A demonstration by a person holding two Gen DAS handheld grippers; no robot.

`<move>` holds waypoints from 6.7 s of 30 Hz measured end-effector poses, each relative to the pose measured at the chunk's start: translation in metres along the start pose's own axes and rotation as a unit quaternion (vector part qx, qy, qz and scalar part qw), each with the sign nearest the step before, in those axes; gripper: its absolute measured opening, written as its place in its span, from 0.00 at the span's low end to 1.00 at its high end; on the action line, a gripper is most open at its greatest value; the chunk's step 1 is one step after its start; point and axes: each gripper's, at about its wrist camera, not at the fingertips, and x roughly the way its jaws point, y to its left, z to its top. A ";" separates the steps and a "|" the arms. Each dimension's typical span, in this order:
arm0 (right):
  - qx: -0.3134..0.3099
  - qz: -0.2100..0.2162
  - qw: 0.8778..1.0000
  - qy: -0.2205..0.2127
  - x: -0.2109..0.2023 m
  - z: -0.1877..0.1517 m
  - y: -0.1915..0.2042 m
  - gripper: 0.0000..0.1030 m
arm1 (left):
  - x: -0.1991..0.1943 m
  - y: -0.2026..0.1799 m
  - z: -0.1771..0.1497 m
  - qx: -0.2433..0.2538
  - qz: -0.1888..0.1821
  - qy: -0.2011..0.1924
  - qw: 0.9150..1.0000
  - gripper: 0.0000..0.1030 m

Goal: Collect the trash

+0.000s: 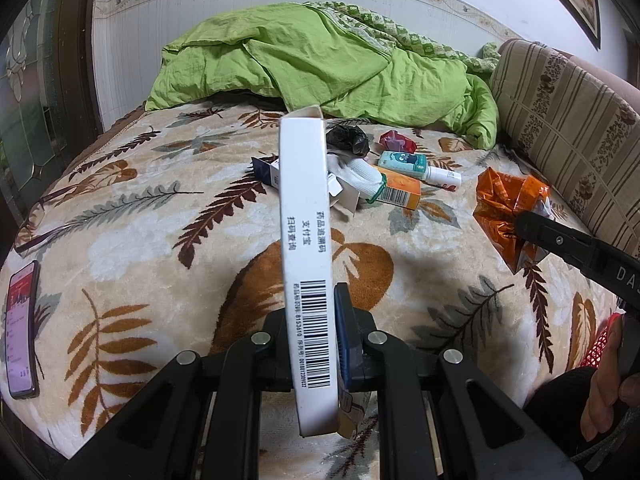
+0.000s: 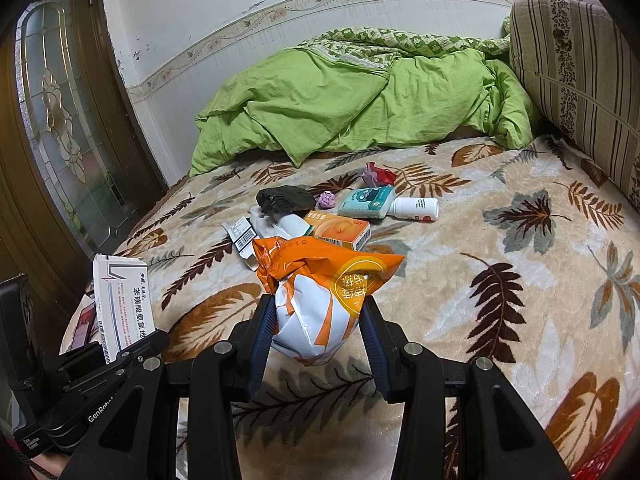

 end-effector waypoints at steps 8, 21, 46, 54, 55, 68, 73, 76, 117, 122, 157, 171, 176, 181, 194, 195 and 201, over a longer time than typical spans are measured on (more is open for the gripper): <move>0.000 0.000 1.000 0.000 0.000 0.000 0.000 0.44 | 0.000 -0.001 0.000 -0.001 0.000 0.000 1.000 0.14; 0.001 0.000 1.000 0.001 0.000 0.001 0.000 0.44 | 0.001 -0.001 0.000 -0.001 0.000 0.000 1.000 0.14; 0.017 0.009 1.000 0.003 -0.008 -0.002 -0.002 0.44 | -0.004 -0.005 -0.002 0.013 -0.027 -0.009 1.000 0.14; 0.042 0.015 0.999 0.013 -0.041 -0.011 -0.011 0.44 | -0.019 -0.029 -0.003 0.040 -0.074 0.002 0.996 0.14; 0.045 0.016 0.999 0.014 -0.046 -0.013 -0.013 0.44 | -0.023 -0.036 -0.002 0.046 -0.085 0.003 0.995 0.14; 0.134 -0.075 0.987 -0.038 -0.181 -0.043 -0.106 0.44 | -0.054 -0.171 0.005 0.151 -0.236 0.044 0.959 0.14; 0.177 -0.145 0.971 -0.065 -0.242 -0.065 -0.151 0.44 | -0.063 -0.244 0.001 0.193 -0.305 0.072 0.930 0.14; 0.186 -0.181 0.963 -0.074 -0.267 -0.076 -0.170 0.44 | -0.064 -0.283 -0.006 0.213 -0.340 0.098 0.911 0.14; 0.085 0.000 0.996 0.008 -0.112 0.008 -0.078 0.64 | -0.005 -0.048 0.046 -0.044 -0.104 0.067 0.991 0.56; 0.083 0.027 0.995 0.042 -0.066 0.034 -0.056 0.64 | 0.018 0.008 0.051 -0.106 -0.055 0.063 0.991 0.56; 0.089 0.080 0.961 0.248 0.230 0.107 0.025 0.31 | 0.076 0.094 0.048 -0.186 -0.028 0.059 0.980 0.55; 0.009 0.129 0.988 0.088 0.085 0.044 0.043 0.29 | 0.087 0.109 0.054 -0.243 -0.062 0.062 0.966 0.55; 0.032 0.119 0.991 0.053 0.080 0.034 0.028 0.29 | 0.105 0.111 0.068 -0.269 -0.063 0.072 0.958 0.55; 0.026 0.114 0.993 0.025 0.079 0.044 0.025 0.29 | 0.135 0.099 0.083 -0.264 -0.035 0.100 0.959 0.55; 0.023 0.137 0.990 0.036 0.082 0.041 0.030 0.29 | 0.143 0.108 0.083 -0.239 -0.012 0.096 0.966 0.36; 0.018 0.136 0.990 0.037 0.082 0.040 0.032 0.29 | 0.141 0.107 0.083 -0.238 -0.013 0.092 0.967 0.35; 0.005 0.129 0.991 0.032 0.078 0.040 0.038 0.29 | 0.109 0.085 0.086 -0.187 0.005 0.041 0.981 0.34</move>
